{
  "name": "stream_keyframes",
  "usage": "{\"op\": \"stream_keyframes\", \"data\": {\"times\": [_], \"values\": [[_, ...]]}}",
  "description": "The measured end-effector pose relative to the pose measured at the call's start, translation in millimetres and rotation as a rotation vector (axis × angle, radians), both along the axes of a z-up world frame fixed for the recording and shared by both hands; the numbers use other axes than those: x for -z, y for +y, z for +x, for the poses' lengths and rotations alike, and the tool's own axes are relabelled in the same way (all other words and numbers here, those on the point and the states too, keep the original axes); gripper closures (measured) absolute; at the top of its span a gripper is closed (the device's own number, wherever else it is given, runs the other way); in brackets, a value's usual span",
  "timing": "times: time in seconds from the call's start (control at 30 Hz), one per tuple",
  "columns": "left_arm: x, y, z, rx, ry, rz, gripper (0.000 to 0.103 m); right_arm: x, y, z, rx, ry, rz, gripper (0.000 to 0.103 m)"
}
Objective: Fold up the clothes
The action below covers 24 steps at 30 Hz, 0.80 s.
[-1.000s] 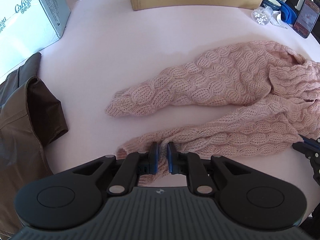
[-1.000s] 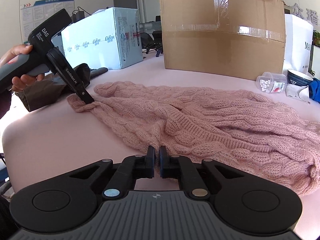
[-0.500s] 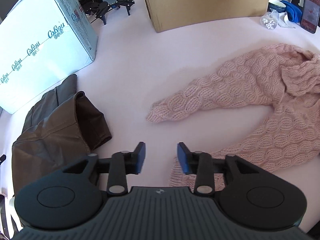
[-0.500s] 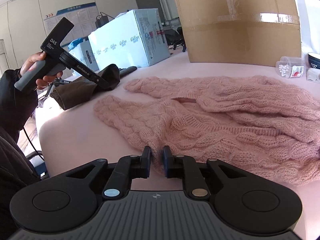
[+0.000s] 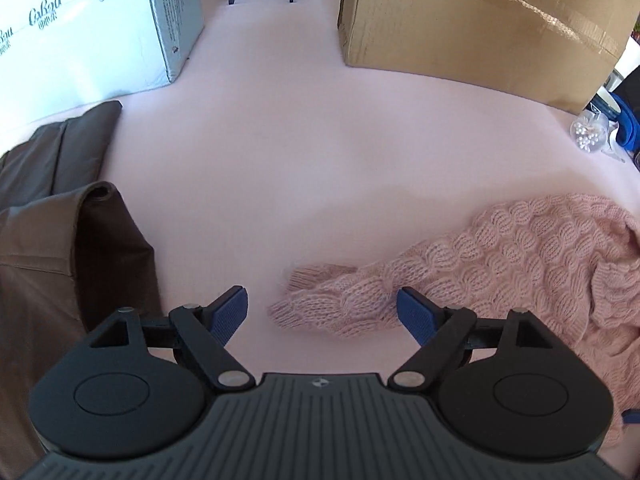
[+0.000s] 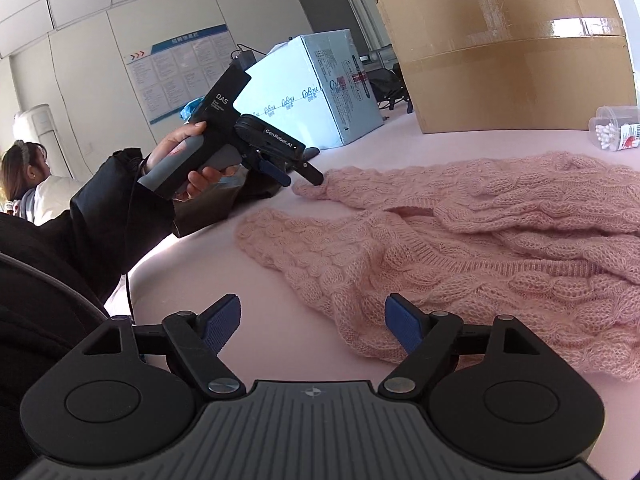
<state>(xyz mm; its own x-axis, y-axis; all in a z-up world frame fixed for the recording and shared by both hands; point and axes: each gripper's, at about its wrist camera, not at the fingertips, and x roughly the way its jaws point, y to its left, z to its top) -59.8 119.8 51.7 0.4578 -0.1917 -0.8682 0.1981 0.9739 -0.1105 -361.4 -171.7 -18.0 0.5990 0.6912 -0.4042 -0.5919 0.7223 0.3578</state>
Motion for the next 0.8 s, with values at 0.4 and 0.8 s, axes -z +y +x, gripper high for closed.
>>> {"op": "stream_keyframes", "data": {"times": [0.4,0.8], "values": [[-26,-8,-11,-0.023,0.032,-0.124,0.078,3,-2,2,0.009,0.022,0.000,0.023],[-46,-11,53,-0.146,0.090,-0.087,0.069,4,-5,3,0.003,0.033,0.005,0.022]]}}
